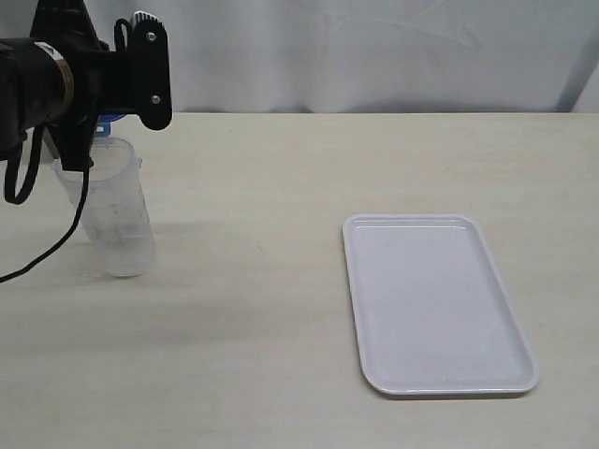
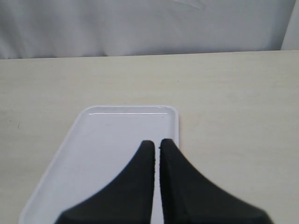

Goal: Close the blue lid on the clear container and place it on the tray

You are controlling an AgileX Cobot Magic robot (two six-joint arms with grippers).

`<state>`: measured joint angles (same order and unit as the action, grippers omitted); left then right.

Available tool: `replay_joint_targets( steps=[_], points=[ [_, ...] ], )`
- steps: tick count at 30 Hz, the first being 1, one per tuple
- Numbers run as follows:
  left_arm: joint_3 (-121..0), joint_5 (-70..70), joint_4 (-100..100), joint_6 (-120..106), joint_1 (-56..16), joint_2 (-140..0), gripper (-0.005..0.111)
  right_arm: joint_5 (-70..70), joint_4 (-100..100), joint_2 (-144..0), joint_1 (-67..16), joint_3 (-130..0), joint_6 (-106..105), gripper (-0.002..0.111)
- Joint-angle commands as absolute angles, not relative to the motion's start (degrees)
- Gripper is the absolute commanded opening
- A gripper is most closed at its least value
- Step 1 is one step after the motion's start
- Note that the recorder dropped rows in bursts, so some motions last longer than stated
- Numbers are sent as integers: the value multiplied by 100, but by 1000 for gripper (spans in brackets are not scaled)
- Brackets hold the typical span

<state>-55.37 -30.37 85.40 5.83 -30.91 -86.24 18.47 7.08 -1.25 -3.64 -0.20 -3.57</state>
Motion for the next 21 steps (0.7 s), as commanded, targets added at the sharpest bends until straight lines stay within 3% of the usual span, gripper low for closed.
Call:
replay_joint_targets(
  steps=[1,21],
  points=[
    [-5504,-2976,8345,595,-3135,-8567,0,1826,706,-128,-386,0,-348,4],
    [-5215,-2565,8133,623,-3135,-8071,0,1826,706,-128,-386,0,-348,4]
  ],
)
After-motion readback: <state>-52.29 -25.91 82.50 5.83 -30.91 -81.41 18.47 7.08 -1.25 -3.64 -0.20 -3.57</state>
